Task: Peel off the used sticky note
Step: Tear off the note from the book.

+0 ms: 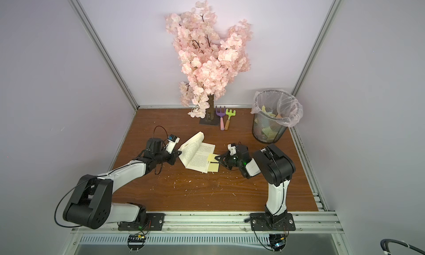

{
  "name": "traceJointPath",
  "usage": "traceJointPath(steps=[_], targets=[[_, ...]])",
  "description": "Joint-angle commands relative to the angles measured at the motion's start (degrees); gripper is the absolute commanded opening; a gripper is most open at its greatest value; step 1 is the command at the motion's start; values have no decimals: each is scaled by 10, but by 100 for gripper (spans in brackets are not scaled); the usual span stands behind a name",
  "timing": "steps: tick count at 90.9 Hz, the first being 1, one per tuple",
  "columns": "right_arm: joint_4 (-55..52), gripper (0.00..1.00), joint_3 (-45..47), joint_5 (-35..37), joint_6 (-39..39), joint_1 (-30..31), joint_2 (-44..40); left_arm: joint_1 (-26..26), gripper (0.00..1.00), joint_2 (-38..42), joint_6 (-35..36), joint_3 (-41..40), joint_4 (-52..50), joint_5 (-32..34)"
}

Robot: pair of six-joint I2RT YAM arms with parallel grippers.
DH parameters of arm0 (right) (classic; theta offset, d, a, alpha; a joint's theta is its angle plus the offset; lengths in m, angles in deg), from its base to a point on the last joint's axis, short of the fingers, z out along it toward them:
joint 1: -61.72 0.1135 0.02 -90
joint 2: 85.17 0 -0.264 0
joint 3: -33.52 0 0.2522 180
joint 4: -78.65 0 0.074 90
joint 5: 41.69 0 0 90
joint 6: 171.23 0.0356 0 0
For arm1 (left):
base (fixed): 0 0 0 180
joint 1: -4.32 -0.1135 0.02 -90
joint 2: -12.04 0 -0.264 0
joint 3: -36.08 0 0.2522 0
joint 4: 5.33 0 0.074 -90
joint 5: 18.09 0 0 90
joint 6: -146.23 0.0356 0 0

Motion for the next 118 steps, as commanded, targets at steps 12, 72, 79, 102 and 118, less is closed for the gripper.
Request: traceJointPath(steps=[12,72,79,102,118], targets=[[51,0,11,-17,26,-23,-3,-6,2,3,5,-4,-41,3],[-545,0,-190,189,-371,31,-142,-6,2,5,5,2,-47,-2],[-544,0,-183,207,-376,31,-169,-6,2,6,6,2,-49,-3],[-639,0,-213,266,-424,-15,-345,-6,2,12,6,2,-49,4],[-667,0,-240,261,-421,-95,-448,-6,2,15,4,2,-45,21]])
